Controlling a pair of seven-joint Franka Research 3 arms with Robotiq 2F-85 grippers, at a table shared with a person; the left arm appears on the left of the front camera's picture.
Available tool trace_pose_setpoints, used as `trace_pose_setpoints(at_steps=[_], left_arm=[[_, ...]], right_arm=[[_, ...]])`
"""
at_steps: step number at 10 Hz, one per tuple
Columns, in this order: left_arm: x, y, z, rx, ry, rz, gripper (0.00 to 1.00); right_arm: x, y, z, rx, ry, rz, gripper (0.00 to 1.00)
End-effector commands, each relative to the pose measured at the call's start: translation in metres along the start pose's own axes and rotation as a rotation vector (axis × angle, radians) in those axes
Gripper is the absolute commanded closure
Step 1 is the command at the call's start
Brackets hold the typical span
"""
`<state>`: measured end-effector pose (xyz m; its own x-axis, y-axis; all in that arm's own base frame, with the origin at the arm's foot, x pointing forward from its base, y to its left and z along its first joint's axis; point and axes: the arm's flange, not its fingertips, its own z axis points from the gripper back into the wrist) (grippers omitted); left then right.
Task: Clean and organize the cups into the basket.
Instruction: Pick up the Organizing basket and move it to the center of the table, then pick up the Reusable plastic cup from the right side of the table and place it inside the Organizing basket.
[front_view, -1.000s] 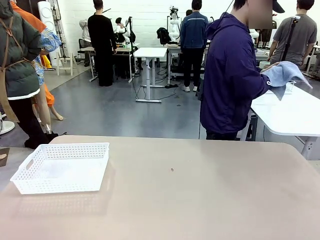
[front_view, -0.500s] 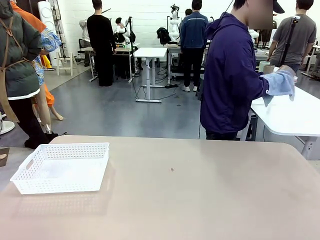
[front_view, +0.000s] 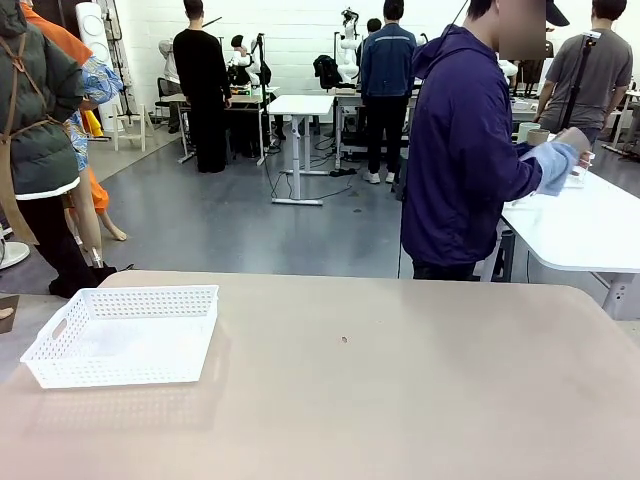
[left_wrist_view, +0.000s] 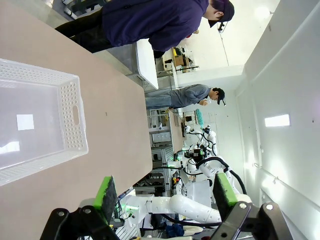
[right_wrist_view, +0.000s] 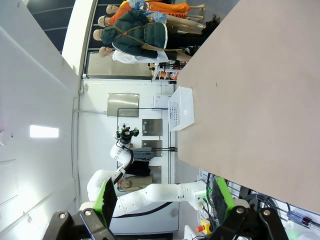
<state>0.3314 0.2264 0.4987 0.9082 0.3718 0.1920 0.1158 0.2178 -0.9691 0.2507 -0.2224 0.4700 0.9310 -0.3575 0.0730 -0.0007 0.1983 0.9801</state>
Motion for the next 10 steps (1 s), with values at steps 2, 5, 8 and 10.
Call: trace_pose_setpoints(at_steps=[2,5,8,10], left_arm=[[0.0007,-0.0017,0.0009,-0.008,-0.004,-0.004,0.00],[0.0007,-0.0017,0.0009,-0.008,-0.004,-0.004,0.00],[0.0007,-0.0017,0.0009,-0.008,-0.004,-0.004,0.00],[0.0007,-0.0017,0.0009,-0.008,-0.004,-0.004,0.00]], right_arm=[[0.0004,0.0019,0.0007,0.000,0.001,0.009,0.00],[0.0004,0.0019,0.0007,0.000,0.001,0.009,0.00],[0.0004,0.0019,0.0007,0.000,0.001,0.009,0.00],[0.0004,0.0019,0.0007,0.000,0.001,0.009,0.00]])
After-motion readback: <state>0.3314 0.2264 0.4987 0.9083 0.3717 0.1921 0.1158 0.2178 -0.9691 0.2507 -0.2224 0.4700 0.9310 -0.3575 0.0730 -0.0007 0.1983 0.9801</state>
